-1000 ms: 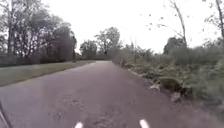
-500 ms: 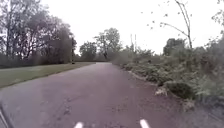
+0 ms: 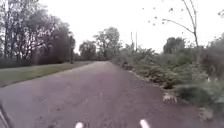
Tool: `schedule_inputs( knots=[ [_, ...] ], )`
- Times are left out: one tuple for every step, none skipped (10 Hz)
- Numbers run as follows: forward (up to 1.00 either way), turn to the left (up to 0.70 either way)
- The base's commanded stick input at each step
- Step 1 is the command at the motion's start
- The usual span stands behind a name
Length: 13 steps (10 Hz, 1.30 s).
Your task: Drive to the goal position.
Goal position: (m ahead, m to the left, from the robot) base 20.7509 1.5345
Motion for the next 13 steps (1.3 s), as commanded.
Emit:
schedule_inputs(
  knots=[
    [0.7, 0.0],
    [0.7, 0.0],
    [0.7, 0.0],
    [0.7, 0.0],
    [0.7, 0.0],
    [0.7, 0.0],
    [0.7, 0.0],
    [0.7, 0.0],
    [0.7, 0.0],
    [0.7, 0.0],
    [0.7, 0.0],
    [0.7, 0.0],
    [0.7, 0.0]
  ],
)
